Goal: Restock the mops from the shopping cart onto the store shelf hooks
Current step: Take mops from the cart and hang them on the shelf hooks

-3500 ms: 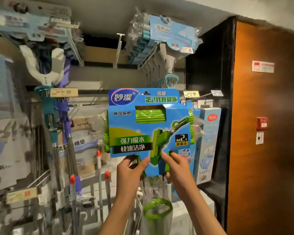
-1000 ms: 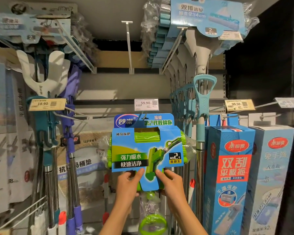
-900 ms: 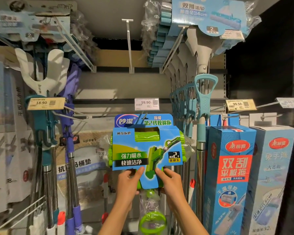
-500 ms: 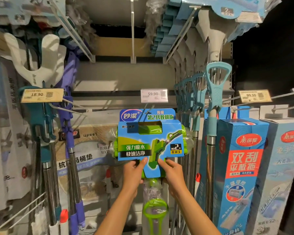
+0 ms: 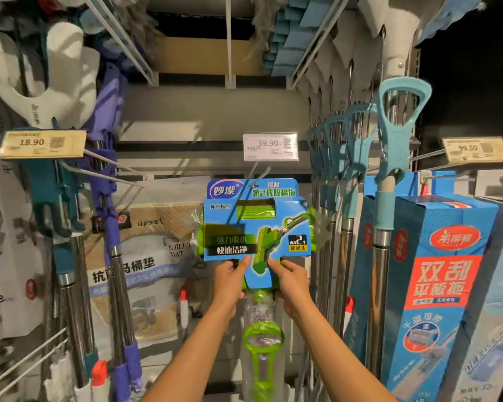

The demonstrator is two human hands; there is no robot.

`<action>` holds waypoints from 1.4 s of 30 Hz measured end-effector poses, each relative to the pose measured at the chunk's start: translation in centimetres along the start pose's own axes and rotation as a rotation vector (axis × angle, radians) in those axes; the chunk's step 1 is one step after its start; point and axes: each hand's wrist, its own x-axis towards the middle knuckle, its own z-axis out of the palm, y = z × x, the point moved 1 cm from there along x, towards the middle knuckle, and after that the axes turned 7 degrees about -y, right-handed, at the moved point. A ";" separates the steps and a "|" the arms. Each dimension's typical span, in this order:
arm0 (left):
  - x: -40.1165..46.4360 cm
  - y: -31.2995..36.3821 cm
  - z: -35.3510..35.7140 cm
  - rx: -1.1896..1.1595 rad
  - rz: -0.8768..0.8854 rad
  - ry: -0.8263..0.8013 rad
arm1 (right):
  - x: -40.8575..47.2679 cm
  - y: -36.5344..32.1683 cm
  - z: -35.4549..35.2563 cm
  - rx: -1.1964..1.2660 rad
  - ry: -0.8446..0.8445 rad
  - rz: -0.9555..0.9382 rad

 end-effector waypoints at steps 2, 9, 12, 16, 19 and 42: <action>0.9 -0.3 0.2 0.013 0.002 0.022 | 0.9 0.3 0.0 0.002 -0.010 0.009; 4.1 -1.9 0.7 0.007 -0.033 0.046 | 4.7 2.4 -0.5 -0.008 -0.032 0.020; 4.8 -2.2 1.1 -0.027 -0.044 0.007 | 6.3 3.2 -0.7 -0.009 -0.044 0.019; 5.9 -2.7 1.3 -0.048 -0.087 0.036 | 7.6 4.1 -1.0 -0.012 -0.058 0.025; 6.8 -3.5 1.2 -0.080 -0.111 0.039 | 8.4 4.6 -0.9 -0.038 -0.074 0.035; 10.4 -4.6 0.8 0.053 -0.164 -0.027 | 12.4 7.0 -0.6 -0.046 -0.114 0.074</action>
